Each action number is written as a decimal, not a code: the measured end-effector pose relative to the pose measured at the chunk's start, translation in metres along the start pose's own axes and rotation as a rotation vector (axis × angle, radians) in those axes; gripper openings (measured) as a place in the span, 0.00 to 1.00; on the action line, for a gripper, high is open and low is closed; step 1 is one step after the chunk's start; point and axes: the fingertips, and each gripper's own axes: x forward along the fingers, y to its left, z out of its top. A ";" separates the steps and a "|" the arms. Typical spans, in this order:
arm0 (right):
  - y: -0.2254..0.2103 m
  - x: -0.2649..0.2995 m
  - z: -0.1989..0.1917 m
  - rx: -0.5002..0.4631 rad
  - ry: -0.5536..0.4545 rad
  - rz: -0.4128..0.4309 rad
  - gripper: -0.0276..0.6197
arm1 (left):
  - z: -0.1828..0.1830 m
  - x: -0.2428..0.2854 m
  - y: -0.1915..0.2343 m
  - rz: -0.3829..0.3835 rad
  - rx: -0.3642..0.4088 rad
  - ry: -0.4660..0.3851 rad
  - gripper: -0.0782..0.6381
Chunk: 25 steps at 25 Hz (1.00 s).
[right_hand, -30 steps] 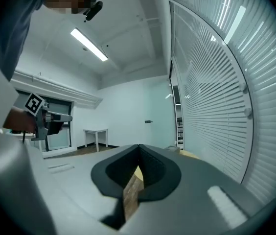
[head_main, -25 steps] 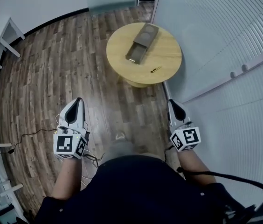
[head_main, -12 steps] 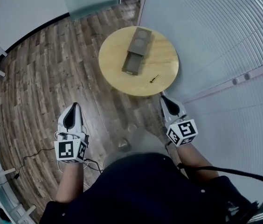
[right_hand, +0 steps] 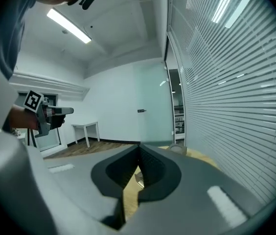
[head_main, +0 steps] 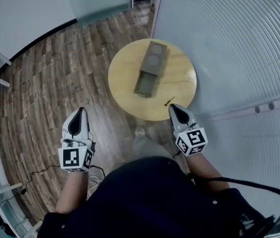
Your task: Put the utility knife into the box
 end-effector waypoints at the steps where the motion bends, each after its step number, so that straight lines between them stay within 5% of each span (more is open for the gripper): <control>1: -0.010 0.008 0.001 0.008 -0.002 -0.006 0.05 | 0.002 0.013 0.001 -0.002 0.007 0.004 0.11; 7: -0.067 0.051 -0.001 0.048 0.005 -0.030 0.05 | 0.007 0.098 -0.011 -0.030 0.029 0.018 0.11; 18: -0.119 0.086 -0.044 0.198 0.027 -0.084 0.06 | -0.027 0.218 -0.074 -0.246 0.059 0.102 0.11; 22: -0.131 0.088 -0.063 0.239 0.067 -0.184 0.06 | -0.049 0.250 -0.094 -0.359 0.037 0.130 0.11; 25: -0.136 0.084 -0.082 0.291 0.114 -0.287 0.16 | -0.062 0.262 -0.100 -0.413 0.027 0.156 0.11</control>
